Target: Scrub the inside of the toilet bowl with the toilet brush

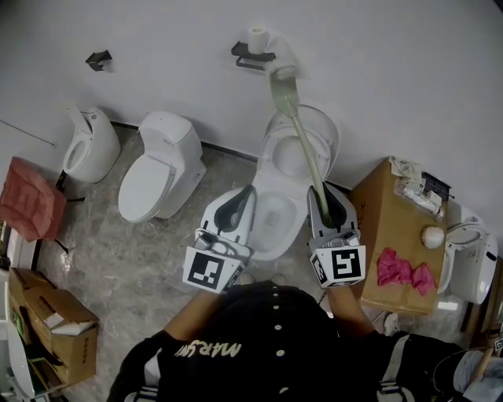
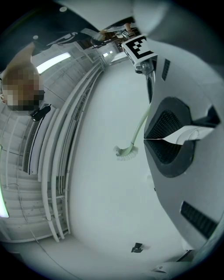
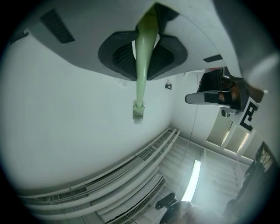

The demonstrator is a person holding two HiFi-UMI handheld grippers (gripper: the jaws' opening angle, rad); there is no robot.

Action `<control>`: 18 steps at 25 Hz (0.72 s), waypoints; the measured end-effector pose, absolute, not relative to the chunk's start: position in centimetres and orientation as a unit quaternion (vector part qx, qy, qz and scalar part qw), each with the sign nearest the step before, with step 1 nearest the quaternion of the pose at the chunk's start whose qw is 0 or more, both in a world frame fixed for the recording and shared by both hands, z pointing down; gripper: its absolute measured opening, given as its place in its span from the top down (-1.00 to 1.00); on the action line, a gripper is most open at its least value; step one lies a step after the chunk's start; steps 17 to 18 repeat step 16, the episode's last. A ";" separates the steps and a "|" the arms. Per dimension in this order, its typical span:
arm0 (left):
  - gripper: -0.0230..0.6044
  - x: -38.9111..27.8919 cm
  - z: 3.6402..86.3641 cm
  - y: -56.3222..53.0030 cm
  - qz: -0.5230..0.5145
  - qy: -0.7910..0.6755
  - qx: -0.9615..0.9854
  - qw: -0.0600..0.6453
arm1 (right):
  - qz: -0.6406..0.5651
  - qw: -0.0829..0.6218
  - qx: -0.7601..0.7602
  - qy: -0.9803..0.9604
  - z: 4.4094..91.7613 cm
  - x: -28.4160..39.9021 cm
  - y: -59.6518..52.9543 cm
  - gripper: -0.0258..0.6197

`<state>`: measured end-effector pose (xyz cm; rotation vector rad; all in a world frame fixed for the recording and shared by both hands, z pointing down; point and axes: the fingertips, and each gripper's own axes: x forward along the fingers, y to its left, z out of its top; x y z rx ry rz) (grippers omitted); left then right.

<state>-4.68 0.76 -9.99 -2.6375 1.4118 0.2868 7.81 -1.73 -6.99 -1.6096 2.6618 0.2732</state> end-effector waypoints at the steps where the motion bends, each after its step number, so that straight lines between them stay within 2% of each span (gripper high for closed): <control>1: 0.84 -4.7 -9.9 0.7 0.096 0.470 -0.875 0.066 | 0.090 0.006 -0.516 0.852 -6.9 7.8 -1.7 0.65; 18: 0.84 -5.0 -9.6 1.3 0.096 0.476 -0.872 0.060 | 0.089 0.000 -0.515 0.852 -6.7 7.8 -1.3 0.65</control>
